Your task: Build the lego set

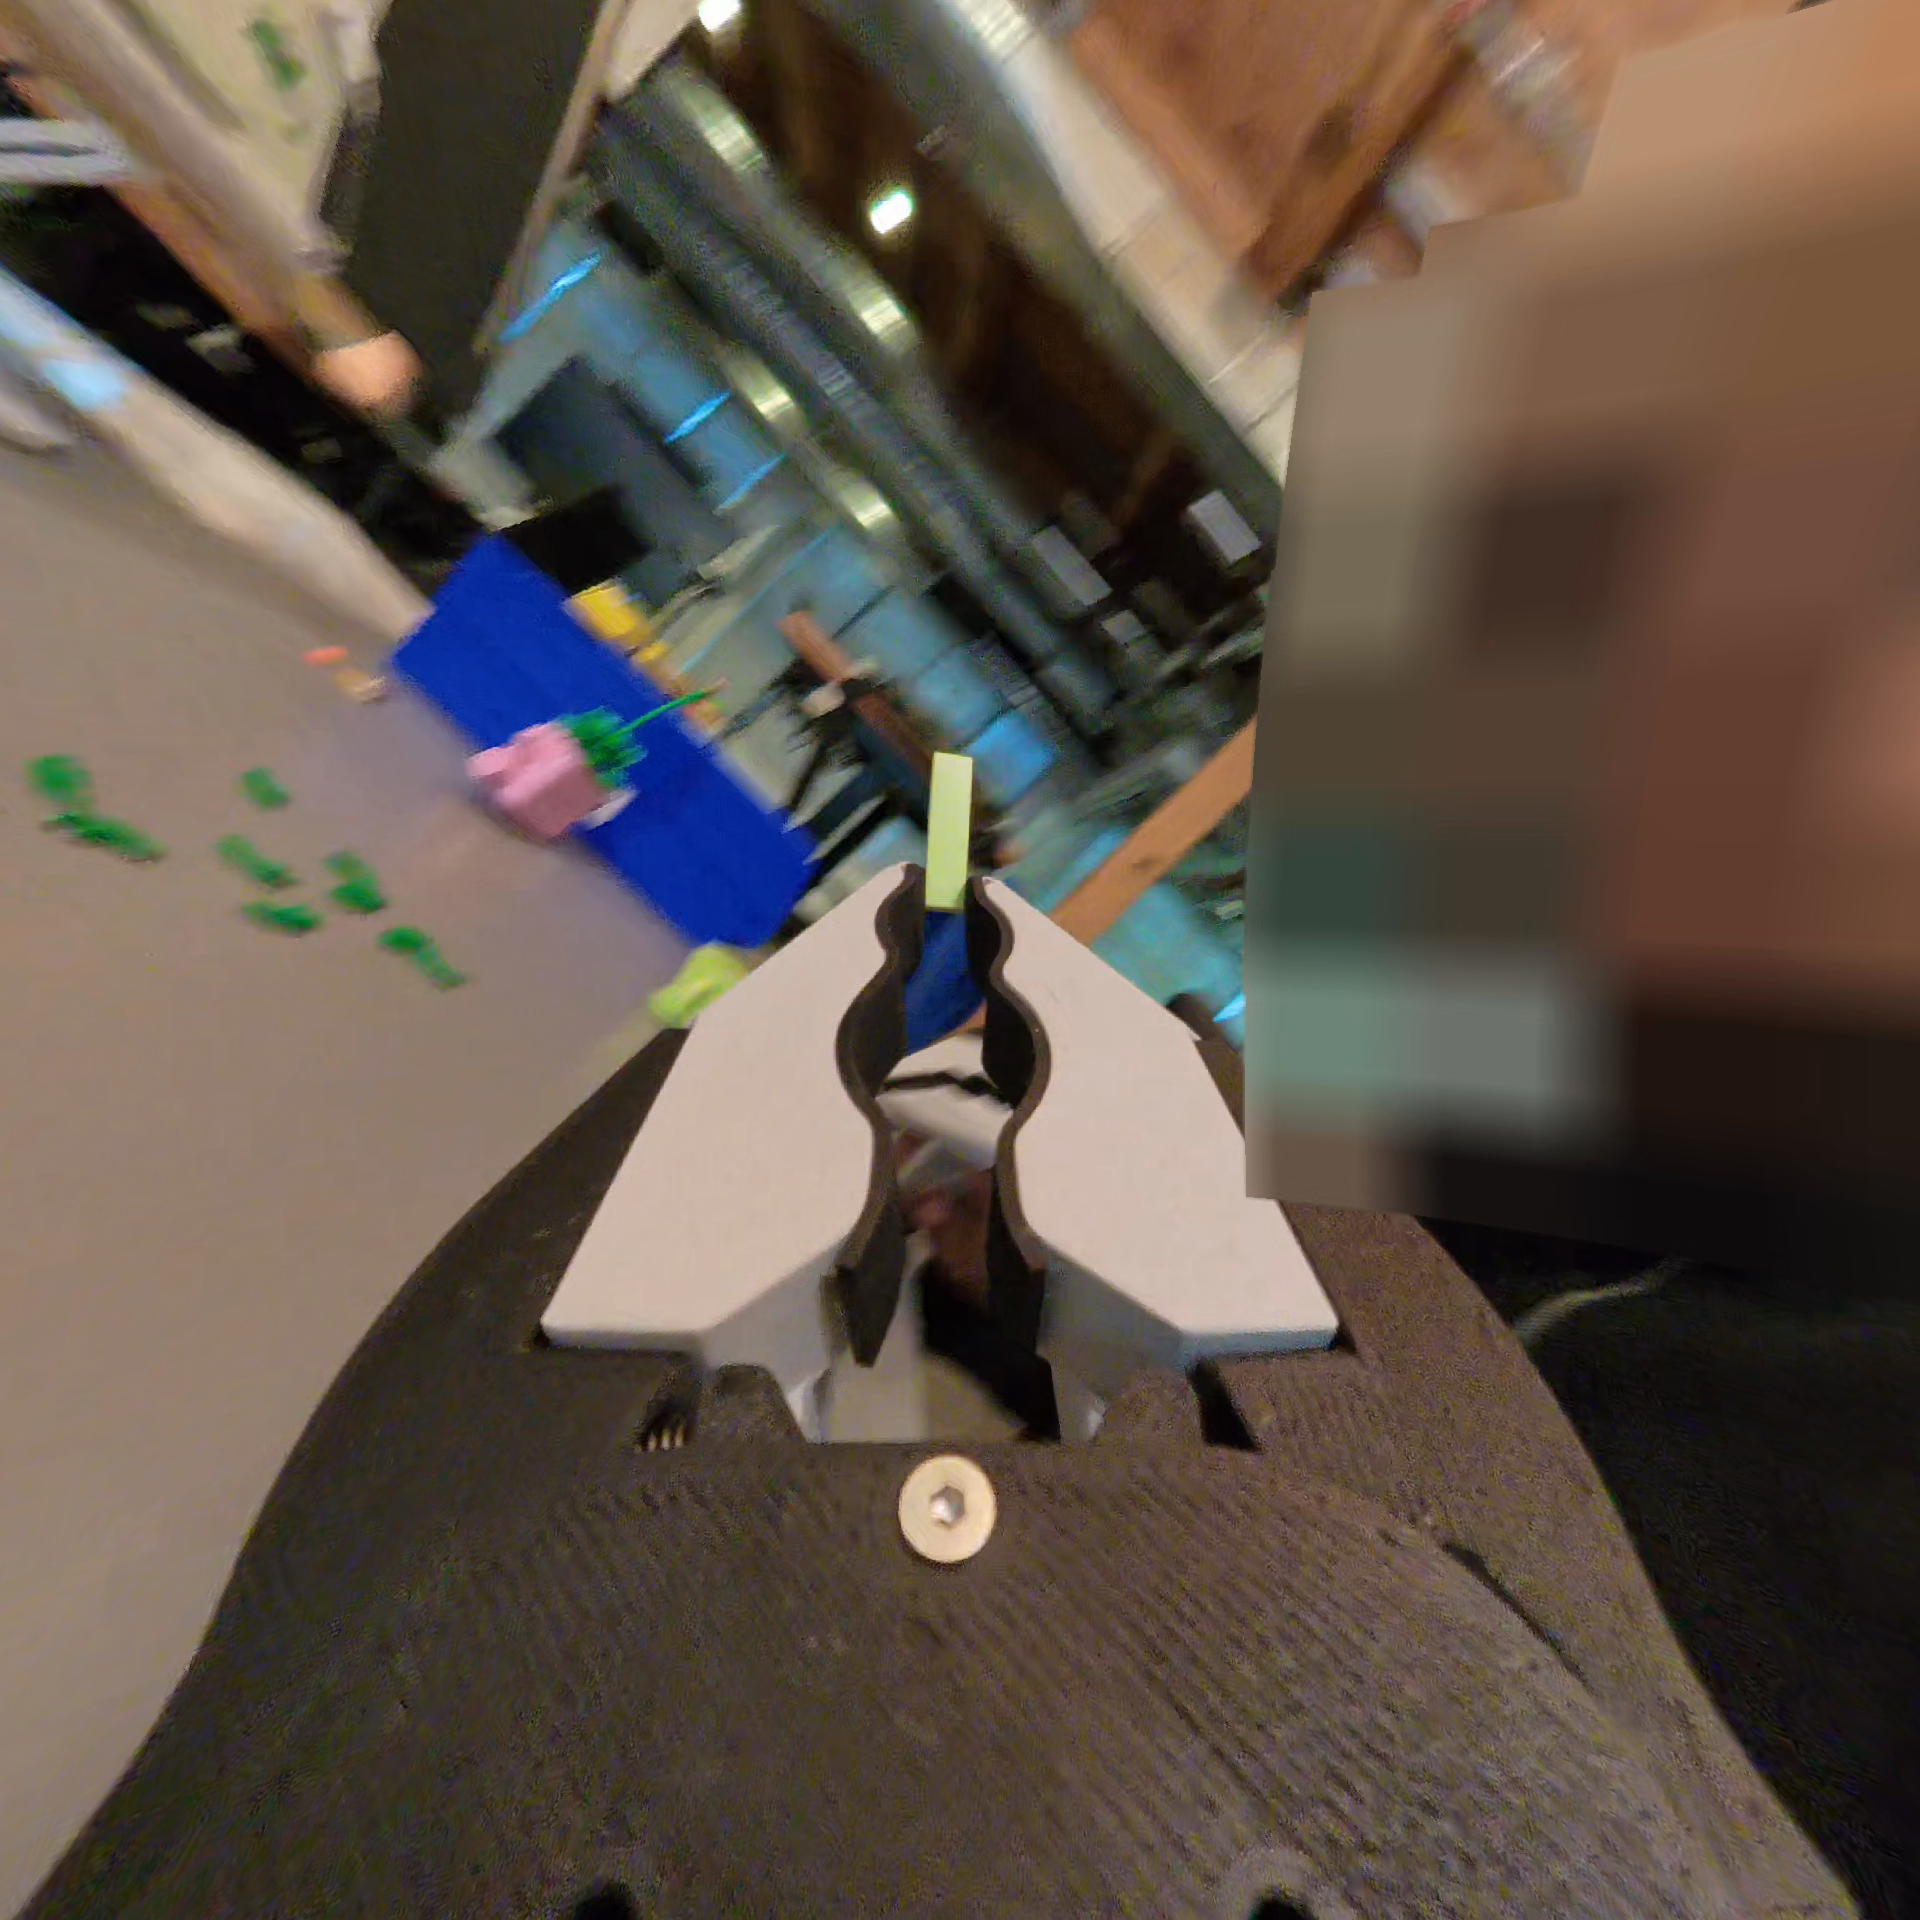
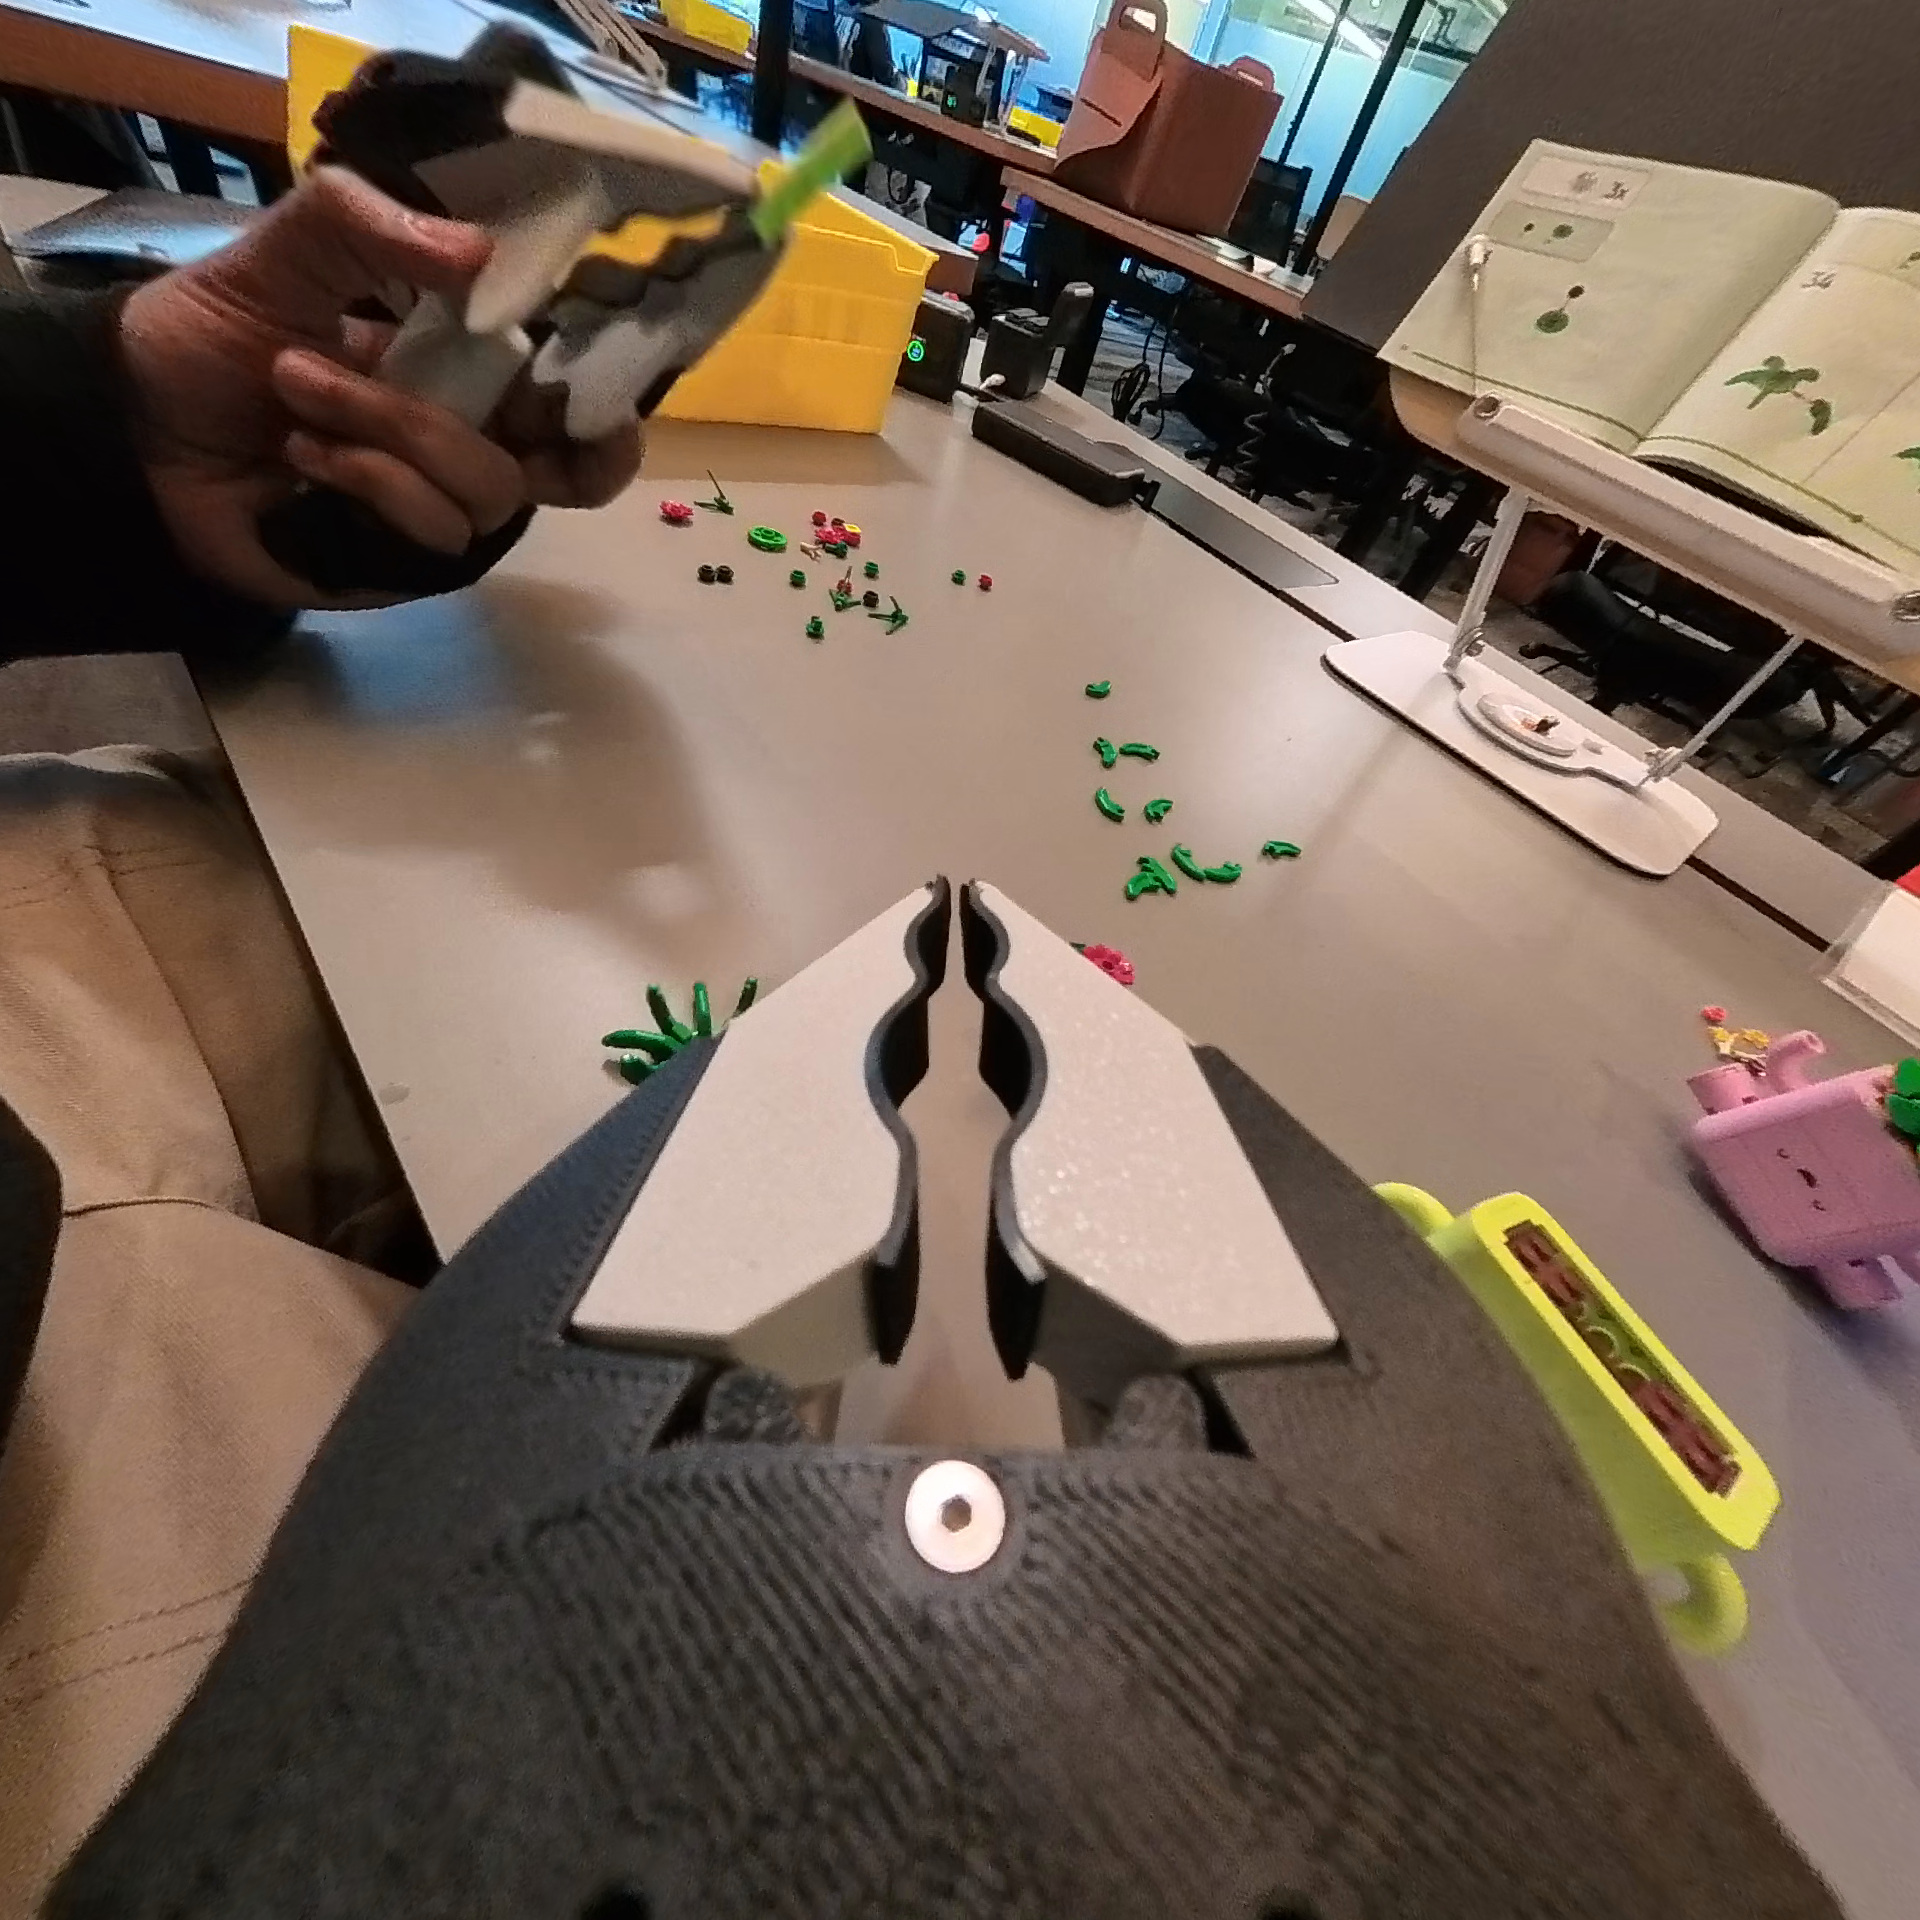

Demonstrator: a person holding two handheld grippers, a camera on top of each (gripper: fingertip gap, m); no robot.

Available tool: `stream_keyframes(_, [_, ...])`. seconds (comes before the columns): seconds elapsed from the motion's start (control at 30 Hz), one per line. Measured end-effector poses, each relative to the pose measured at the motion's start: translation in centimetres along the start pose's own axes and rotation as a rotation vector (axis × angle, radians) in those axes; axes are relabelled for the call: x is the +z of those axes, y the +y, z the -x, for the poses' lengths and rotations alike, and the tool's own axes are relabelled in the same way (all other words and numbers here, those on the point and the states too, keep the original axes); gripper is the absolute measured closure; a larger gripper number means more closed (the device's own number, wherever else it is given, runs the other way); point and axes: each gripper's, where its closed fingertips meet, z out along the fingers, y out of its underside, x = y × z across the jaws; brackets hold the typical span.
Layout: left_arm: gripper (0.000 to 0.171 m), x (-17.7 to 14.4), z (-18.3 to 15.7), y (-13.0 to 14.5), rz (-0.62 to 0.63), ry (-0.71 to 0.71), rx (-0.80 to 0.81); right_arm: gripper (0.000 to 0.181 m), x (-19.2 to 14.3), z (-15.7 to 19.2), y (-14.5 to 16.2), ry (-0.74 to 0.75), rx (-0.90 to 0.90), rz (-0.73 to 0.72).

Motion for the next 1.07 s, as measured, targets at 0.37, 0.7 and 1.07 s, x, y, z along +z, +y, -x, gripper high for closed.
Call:
stream_keyframes(0.37, [0.165,-3.9,10.4,4.2,0.562,-0.93,0.581,0.181,0.0,0.1,0.0,0.003,-0.013,-0.001])
stream_keyframes(0.7, [0.165,-7.3,12.9,3.1,0.658,-1.179,0.627,0.181,0.0,0.2,0.1,-0.001,-0.016,0.007])
stream_keyframes(1.07, [0.159,-7.6,13.0,2.9,0.641,-1.172,0.589,0.181,-0.1,0.2,0.0,0.004,-0.023,-0.002])
